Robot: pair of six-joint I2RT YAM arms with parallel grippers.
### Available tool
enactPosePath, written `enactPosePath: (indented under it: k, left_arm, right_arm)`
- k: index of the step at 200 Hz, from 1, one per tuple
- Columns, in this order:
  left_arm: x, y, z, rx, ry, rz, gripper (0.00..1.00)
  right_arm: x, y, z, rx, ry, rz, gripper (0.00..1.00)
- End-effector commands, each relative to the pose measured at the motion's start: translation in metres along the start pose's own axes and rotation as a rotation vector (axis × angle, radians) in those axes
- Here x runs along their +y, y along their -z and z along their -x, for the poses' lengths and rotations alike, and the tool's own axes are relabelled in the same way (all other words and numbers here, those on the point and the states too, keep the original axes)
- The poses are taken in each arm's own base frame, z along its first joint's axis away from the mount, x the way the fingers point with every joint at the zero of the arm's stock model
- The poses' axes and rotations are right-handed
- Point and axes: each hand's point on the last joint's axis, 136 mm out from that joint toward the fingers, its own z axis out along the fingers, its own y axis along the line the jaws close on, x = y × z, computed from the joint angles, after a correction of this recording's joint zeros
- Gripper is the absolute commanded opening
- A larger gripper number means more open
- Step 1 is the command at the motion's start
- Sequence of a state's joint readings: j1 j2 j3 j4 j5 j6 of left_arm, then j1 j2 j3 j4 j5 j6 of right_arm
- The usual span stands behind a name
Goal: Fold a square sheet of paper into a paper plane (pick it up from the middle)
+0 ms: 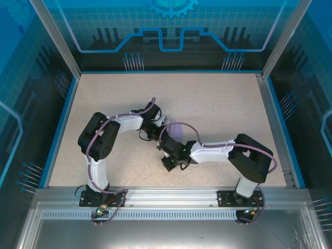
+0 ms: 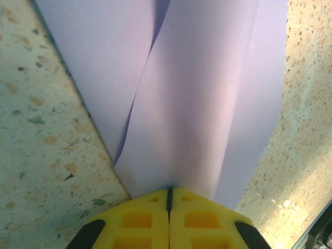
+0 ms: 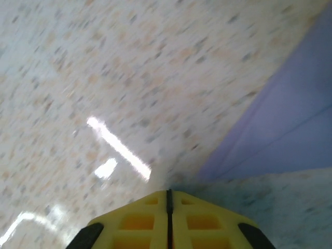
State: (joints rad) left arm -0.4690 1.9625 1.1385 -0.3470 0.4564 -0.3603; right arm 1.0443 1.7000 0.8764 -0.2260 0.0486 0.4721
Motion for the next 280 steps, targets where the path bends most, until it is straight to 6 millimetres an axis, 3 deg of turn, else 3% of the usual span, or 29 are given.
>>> enactPosePath:
  k: [1, 41, 105, 145, 159, 162, 171, 213, 280]
  left_arm:
    - [0.076, -0.036, -0.039, 0.104, 0.08, 0.262, 0.06]
    - [0.073, -0.036, -0.038, 0.103, 0.078, 0.248, 0.06]
    - [0.065, -0.032, -0.035, 0.096, 0.052, 0.22, 0.06]
    - [0.062, -0.029, -0.033, 0.094, 0.03, 0.216, 0.06]
    - [0.06, -0.029, -0.032, 0.092, 0.025, 0.209, 0.06]
    - [0.059, -0.029, -0.031, 0.092, 0.024, 0.208, 0.06]
    - [0.057, -0.028, -0.031, 0.091, 0.018, 0.203, 0.06]
    - [0.055, -0.026, -0.028, 0.086, 0.012, 0.205, 0.06]
    - [0.061, -0.027, -0.029, 0.085, 0.013, 0.229, 0.06]
  right_arm:
    - [0.002, 0.015, -0.027, 0.081, -0.024, 0.077, 0.08]
    - [-0.019, 0.035, 0.008, -0.058, -0.138, 0.143, 0.09]
    - [-0.085, 0.039, 0.059, -0.215, -0.371, 0.225, 0.12]
    - [-0.103, 0.041, 0.09, -0.256, -0.391, 0.241, 0.14]
    - [-0.11, 0.032, 0.089, -0.239, -0.417, 0.252, 0.14]
    - [-0.11, 0.036, 0.101, -0.263, -0.41, 0.261, 0.15]
    - [-0.112, 0.035, 0.108, -0.272, -0.413, 0.271, 0.15]
    - [-0.113, 0.023, 0.121, -0.266, -0.429, 0.307, 0.15]
    - [-0.124, 0.002, 0.118, -0.225, -0.447, 0.273, 0.15]
